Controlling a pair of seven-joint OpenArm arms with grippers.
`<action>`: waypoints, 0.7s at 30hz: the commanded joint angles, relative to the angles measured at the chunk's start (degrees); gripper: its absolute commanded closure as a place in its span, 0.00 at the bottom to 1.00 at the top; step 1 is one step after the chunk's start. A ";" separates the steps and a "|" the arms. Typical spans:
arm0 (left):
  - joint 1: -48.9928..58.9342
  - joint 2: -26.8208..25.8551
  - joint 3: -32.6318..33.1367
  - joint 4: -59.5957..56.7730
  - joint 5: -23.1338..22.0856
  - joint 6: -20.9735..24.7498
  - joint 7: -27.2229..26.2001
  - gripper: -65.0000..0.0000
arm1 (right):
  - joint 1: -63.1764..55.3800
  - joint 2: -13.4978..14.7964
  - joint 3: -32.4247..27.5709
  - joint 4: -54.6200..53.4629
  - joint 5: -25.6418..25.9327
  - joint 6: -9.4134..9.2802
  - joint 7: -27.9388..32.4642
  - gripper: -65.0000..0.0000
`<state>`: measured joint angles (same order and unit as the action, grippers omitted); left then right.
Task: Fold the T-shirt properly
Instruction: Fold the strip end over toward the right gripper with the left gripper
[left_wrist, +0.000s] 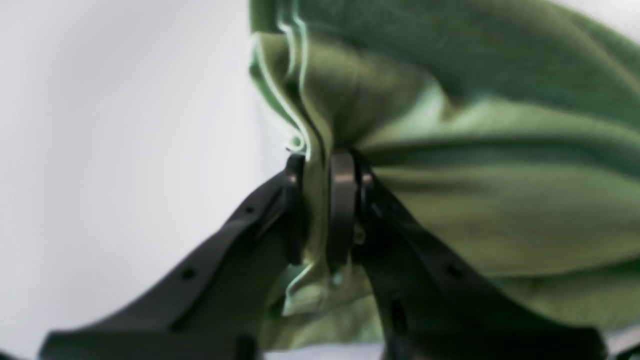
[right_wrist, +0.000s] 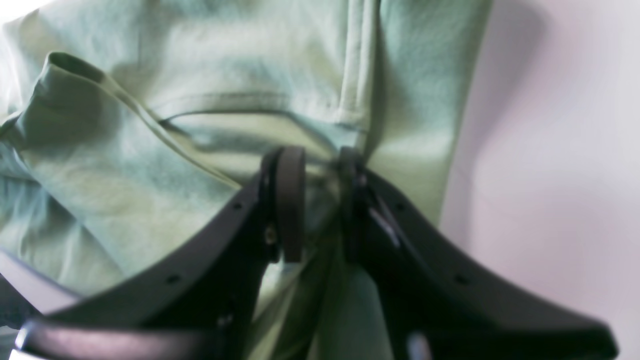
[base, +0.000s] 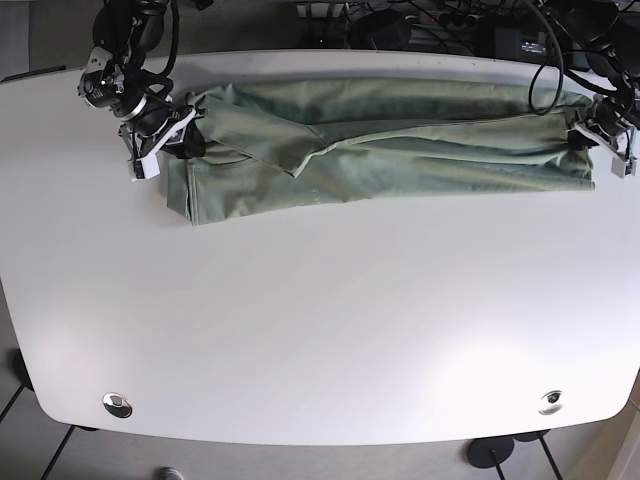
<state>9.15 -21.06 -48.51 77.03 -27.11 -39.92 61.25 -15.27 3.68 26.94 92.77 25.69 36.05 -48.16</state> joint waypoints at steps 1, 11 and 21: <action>3.82 2.38 -0.06 13.21 -0.80 -0.08 -0.46 0.96 | -0.16 0.23 0.01 0.11 -1.39 -0.23 -1.82 0.82; 5.67 16.44 19.46 36.94 -0.36 -0.08 6.75 0.98 | -0.16 -0.91 -0.08 0.02 -1.39 -0.23 -1.82 0.82; 1.27 22.69 35.19 36.86 -0.36 -0.08 6.83 0.97 | -0.25 -0.91 -0.08 0.02 -1.39 -0.23 -1.82 0.82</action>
<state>11.07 1.78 -12.95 112.92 -26.57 -39.92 69.06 -15.18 2.52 26.89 92.55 25.89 36.07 -47.99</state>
